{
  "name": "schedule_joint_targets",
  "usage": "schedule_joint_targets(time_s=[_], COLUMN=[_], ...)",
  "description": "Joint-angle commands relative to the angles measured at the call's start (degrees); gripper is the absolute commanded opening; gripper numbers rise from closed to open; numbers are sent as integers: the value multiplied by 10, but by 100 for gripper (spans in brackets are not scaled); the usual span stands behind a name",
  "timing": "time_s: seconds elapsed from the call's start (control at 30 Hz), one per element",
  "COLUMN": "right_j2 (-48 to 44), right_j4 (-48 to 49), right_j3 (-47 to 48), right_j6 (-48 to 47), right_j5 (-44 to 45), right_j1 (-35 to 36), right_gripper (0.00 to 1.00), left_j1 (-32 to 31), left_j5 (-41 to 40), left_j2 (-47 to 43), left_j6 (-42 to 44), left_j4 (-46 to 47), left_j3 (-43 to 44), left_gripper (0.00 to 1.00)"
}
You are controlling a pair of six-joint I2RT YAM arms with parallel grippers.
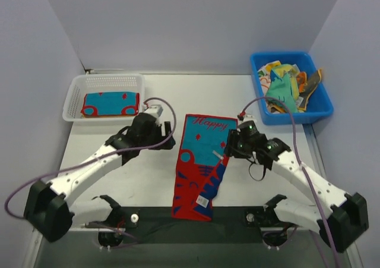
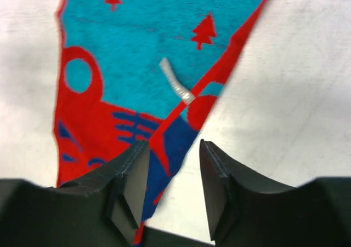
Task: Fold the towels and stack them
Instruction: Flatten out the crumpled towel
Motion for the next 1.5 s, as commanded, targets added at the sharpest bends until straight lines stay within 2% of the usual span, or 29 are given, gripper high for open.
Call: schedule_joint_targets(time_s=[0.0,0.1,0.2,0.23,0.43,0.67,0.8,0.87,1.0,1.07,1.13,1.23,1.47], right_j2=[64,119,167,177,259,269,214,191,112,94,93,125,278], right_j4=[28,83,115,136,162,147,120,96,64,47,38,38,48], right_j3=[10,16,13,9,7,-27,-54,-59,-39,-9,13,34,102], right_j6=[-39,-43,-41,-37,-31,-17,-9,-12,-35,-52,-51,-35,-30], right_j5=[-18,-64,-101,-111,-140,-157,-126,-87,-70,-46,-58,-81,-120], right_j1=[-38,-43,-43,-45,-56,-146,-224,-233,-195,-134,-87,-41,27], right_gripper=[40,38,38,38,39,38,38,39,41,41,43,45,45], left_j1=[-81,-130,-145,-146,-147,-142,-135,-134,-132,-127,-101,-63,-18], left_j5=[-32,-46,-48,-44,-22,-32,-39,-50,-68,-83,-77,-65,-75], left_j2=[79,182,235,264,352,369,349,328,302,299,305,318,362], left_j6=[-8,-14,-35,-50,-108,-165,-184,-189,-186,-186,-190,-188,-177], left_j4=[91,137,166,185,221,218,213,210,189,184,193,208,217], left_j3=[63,81,81,77,36,-16,-52,-60,-57,-57,-57,-43,23], left_gripper=[80,68,65,61,56,50,48,48,48,48,48,48,48])
